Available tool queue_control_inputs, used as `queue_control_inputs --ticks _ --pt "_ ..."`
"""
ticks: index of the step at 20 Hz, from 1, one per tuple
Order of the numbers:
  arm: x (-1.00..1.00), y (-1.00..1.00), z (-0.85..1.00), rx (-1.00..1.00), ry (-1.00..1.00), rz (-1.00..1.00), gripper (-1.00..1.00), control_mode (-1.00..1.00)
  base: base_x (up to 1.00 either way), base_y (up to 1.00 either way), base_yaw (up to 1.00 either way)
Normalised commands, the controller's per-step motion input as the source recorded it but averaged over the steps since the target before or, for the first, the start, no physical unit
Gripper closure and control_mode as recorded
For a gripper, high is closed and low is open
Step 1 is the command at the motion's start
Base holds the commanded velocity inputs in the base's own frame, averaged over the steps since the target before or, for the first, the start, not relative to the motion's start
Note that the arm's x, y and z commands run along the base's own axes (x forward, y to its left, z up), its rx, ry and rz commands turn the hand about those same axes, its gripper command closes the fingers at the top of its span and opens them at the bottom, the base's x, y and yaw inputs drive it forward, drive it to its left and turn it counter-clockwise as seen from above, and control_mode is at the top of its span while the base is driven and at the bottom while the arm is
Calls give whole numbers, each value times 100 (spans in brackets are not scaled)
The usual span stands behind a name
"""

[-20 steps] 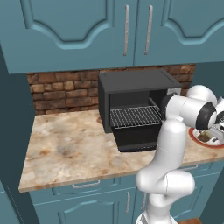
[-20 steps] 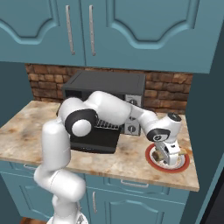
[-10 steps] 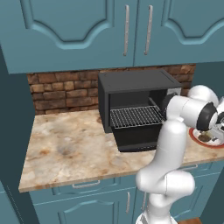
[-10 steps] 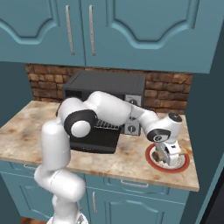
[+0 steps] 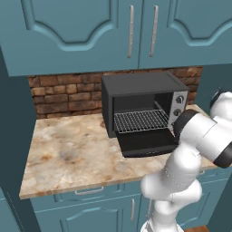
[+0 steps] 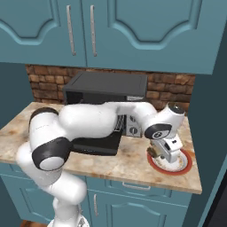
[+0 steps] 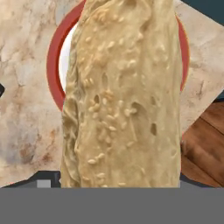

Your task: Pull the toaster oven rack outwards. Pick up the baguette from the plate and place it on the toaster oven rack. Close the toaster oven door fully and set the temperature to the lowest setting.

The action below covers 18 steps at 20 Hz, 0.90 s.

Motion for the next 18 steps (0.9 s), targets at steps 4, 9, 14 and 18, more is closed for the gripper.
queue_control_inputs --ticks 4,9,14,18 --pt "-45 88 85 -16 0 30 100 -100 0 0 0" --pt "-48 60 62 -9 -1 40 100 -100 0 0 0" --pt "-47 32 53 -1 -8 38 100 -100 0 0 0" --pt "-7 42 49 0 -12 25 100 -100 0 0 0"
